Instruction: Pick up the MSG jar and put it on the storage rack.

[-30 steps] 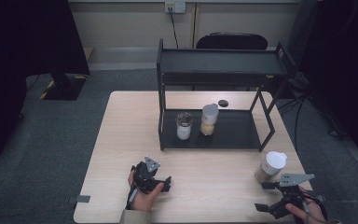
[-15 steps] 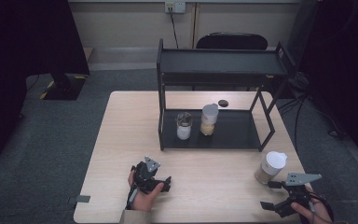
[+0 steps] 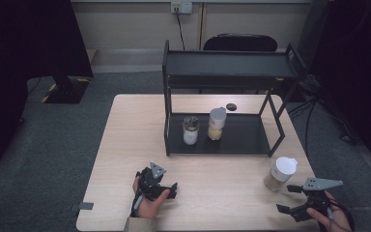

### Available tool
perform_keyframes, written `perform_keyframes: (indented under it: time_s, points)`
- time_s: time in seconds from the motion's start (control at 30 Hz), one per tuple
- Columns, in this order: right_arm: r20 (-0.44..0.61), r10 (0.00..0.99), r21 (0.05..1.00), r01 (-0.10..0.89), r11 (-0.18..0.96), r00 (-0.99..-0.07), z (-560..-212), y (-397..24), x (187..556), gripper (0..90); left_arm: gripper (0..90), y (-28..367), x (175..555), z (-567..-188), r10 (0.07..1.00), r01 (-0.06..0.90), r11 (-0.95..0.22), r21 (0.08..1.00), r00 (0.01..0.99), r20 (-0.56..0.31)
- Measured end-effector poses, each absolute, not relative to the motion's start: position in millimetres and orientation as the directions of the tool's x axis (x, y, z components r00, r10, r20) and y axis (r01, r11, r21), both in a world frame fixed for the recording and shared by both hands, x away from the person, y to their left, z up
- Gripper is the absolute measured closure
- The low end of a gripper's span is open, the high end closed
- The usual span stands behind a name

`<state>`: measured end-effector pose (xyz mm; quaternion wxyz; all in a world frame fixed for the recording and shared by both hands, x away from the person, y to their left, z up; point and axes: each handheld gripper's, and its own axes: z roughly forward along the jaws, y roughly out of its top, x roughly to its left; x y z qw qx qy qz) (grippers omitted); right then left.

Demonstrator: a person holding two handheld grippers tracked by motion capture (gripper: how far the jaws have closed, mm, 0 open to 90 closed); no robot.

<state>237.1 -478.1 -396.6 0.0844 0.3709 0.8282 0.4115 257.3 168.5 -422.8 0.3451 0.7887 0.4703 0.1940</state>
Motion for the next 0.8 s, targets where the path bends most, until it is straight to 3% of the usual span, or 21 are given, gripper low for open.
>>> perform_keyframes:
  time_s: [0.47,0.8]
  points:
    - [0.117,0.777,0.780,0.541,0.314,-0.619,-399,-475,222,1.8,0.0,169,257,-423,0.876,0.608,-0.320,0.727,0.483,-0.018]
    - [0.100,0.788,0.798,0.522,0.301,-0.607,-400,-473,219,1.5,0.0,169,257,-423,0.876,0.608,-0.319,0.727,0.482,-0.019]
